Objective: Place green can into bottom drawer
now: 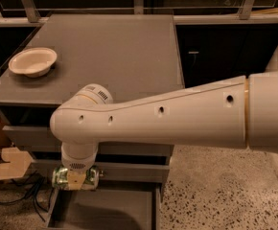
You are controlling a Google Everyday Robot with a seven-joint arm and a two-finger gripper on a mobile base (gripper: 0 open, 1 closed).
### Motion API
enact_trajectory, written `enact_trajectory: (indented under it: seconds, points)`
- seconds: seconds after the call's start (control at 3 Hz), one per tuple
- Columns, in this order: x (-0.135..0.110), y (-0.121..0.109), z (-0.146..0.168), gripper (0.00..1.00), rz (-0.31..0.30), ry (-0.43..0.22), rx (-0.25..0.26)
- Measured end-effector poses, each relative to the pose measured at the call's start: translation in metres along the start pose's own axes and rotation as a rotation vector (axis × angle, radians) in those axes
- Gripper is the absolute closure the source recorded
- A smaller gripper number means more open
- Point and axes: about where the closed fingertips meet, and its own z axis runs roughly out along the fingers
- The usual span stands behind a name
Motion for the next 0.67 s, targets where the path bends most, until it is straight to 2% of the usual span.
enact_trajectory:
  seconds: [0.33,0.67]
  points:
    - [0.0,0.0,0.001,1.0,0.003,-0.002,-0.002]
    - [-0.002,0.003,0.019,1.0,0.025,-0.009,-0.026]
